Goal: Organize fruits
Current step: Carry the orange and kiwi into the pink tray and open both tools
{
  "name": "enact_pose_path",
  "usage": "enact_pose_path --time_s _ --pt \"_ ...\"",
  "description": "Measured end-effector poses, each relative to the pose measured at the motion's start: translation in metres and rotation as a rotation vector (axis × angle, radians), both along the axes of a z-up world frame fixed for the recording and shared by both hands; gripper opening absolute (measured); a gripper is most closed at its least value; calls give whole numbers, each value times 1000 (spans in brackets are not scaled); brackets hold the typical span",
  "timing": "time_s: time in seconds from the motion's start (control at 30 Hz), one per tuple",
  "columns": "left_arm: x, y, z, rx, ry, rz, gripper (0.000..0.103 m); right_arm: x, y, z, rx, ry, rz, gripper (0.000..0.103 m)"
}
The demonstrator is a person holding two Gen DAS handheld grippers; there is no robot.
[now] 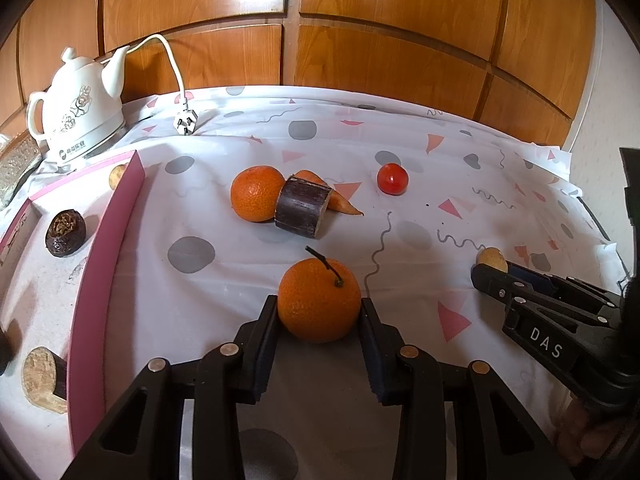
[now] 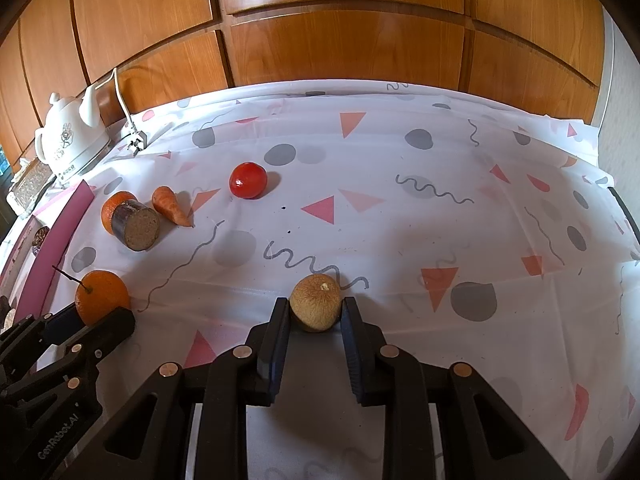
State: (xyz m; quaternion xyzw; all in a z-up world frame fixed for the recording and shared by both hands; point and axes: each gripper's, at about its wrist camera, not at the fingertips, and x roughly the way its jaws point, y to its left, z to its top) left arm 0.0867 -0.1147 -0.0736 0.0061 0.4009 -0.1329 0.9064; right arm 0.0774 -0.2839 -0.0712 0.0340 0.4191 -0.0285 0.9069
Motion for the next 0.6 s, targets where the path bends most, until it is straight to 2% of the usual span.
enact_pose_path --time_s 0.23,0.3,0.6 --pt "-12 5 7 8 24 -3 37 0 2 0 -23 0 1 26" --pt "-15 10 12 -21 34 -1 37 0 3 0 -32 0 2 26" --pt "-30 35 49 -43 -24 43 37 0 8 0 -70 5 9 26"
